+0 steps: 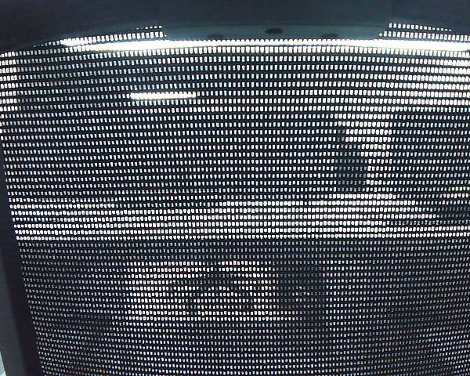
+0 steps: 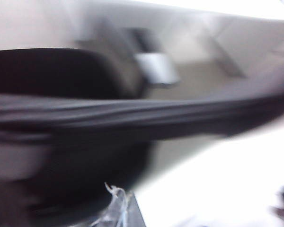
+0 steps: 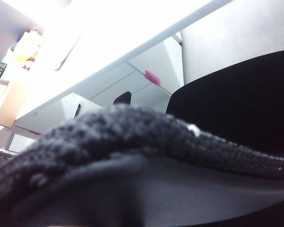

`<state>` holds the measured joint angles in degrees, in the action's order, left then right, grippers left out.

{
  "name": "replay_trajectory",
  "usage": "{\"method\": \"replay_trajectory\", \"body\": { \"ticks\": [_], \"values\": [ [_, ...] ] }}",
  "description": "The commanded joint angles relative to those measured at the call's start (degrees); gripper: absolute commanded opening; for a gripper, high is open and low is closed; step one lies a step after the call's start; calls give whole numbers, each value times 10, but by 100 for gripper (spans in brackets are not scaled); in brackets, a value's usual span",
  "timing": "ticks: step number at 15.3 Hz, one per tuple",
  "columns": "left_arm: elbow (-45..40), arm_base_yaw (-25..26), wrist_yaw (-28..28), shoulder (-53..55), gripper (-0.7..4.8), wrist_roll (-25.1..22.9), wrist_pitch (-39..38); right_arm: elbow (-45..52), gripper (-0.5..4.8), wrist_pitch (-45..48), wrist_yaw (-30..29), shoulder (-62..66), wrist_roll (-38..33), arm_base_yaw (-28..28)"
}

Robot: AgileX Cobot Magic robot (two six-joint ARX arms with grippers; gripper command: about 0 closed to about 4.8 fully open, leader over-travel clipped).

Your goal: Push the black chair under the table.

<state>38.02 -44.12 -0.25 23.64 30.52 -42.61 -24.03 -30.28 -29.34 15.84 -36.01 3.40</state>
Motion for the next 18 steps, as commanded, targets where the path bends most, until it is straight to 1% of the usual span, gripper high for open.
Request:
{"method": "replay_trajectory", "body": {
  "ticks": [1,3,6,7,9,10,12,15,17,18],
  "values": [
    [0,0,60,-2,-6,-8,-2,-3,-5,15,8,-1,1,0],
    [-12,0,80,-2,-6,-16,14,-3,-5,16,10,-1,1,0],
    [-56,0,74,2,-6,4,94,-3,-5,17,23,-1,3,0],
    [-57,1,78,3,-6,1,106,-3,-5,17,22,-1,3,0],
    [-57,1,108,1,-6,-6,119,-3,-5,19,23,-1,3,0],
    [-57,2,108,3,-6,-8,123,-3,-5,19,23,-1,3,0],
    [-57,2,117,27,-6,-14,137,-3,-5,19,27,0,5,0],
    [-59,2,116,84,-6,-29,203,-3,-5,24,37,3,12,0],
    [-59,2,120,110,-6,-40,217,-3,-5,40,38,13,12,0],
    [-59,2,136,113,-6,-40,216,-3,-5,49,38,17,13,0]
  ]
}}
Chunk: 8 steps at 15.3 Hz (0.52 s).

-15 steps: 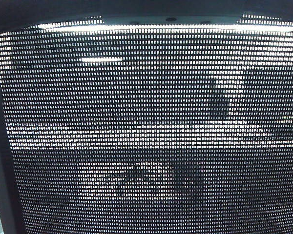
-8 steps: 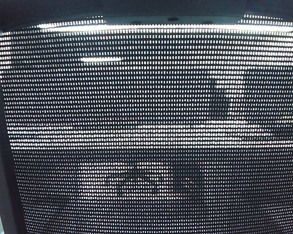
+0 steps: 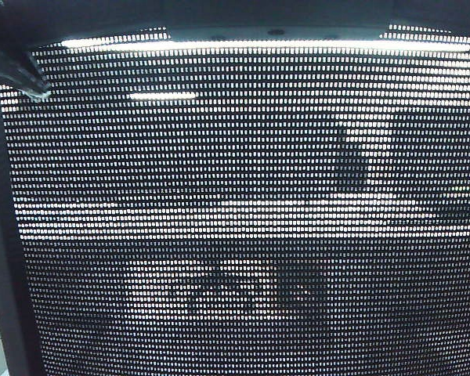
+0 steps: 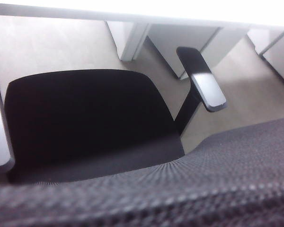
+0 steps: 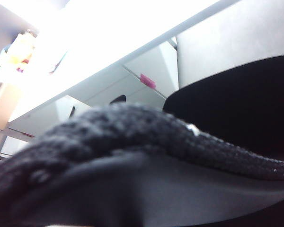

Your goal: Push the black chair under the table.

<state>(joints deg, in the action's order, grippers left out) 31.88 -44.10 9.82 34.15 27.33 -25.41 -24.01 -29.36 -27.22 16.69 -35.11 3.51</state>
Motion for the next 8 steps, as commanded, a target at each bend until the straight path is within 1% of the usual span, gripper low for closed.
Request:
{"method": "replay_trajectory", "body": {
  "ticks": [1,3,5,7,8],
  "values": [
    [2,2,52,8,-6,-14,44,-3,-5,49,17,15,4,-1],
    [2,3,64,10,-6,-20,45,-3,-5,72,16,40,7,-1],
    [2,3,107,15,-6,-27,50,-3,-5,104,14,71,7,-1],
    [2,4,132,23,-6,-46,63,-3,-5,151,12,109,7,-1],
    [2,7,135,27,-6,-51,67,-3,-5,165,6,123,7,-1]
  ]
}}
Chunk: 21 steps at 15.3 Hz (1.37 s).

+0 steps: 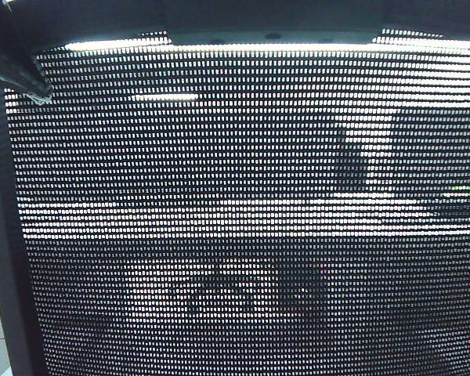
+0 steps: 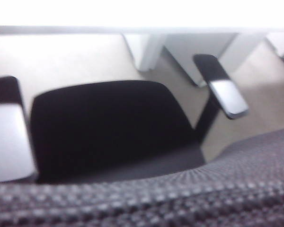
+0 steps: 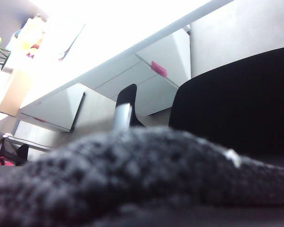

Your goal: Push the black chair under the table.

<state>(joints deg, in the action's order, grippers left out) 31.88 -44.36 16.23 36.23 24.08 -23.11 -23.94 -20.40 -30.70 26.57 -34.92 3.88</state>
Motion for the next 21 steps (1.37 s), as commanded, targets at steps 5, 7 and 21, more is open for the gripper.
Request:
{"method": "replay_trajectory", "body": {
  "ticks": [5,7,21],
  "values": [
    [2,48,68,44,-6,-49,104,-4,-5,137,42,61,7,-6],
    [2,83,35,62,-6,-48,122,-5,-5,157,39,81,7,-5],
    [2,138,4,166,-6,-75,256,-8,-5,316,38,220,7,-5]
  ]
}}
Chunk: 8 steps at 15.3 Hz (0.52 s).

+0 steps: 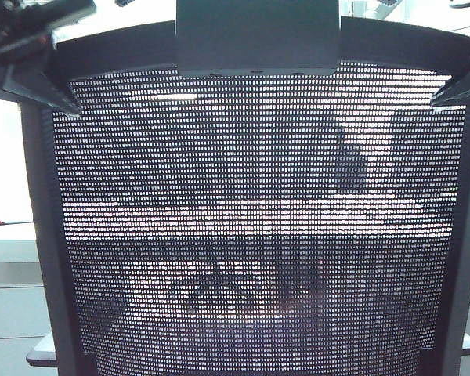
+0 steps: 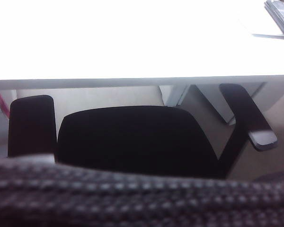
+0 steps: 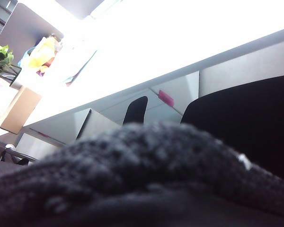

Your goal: Push the black chair under the table.

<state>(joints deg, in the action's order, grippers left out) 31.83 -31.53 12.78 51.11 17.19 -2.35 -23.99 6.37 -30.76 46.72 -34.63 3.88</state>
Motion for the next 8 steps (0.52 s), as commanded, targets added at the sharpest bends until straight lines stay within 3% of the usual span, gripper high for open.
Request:
{"method": "replay_trajectory", "body": {
  "ticks": [1,5,8],
  "values": [
    [3,14,35,25,-6,-7,59,-13,-5,50,39,31,4,-5],
    [3,69,-6,59,-6,-7,97,-44,-5,91,38,97,4,-5],
    [3,134,-67,66,-6,-7,127,-83,-5,124,38,161,19,-5]
  ]
}}
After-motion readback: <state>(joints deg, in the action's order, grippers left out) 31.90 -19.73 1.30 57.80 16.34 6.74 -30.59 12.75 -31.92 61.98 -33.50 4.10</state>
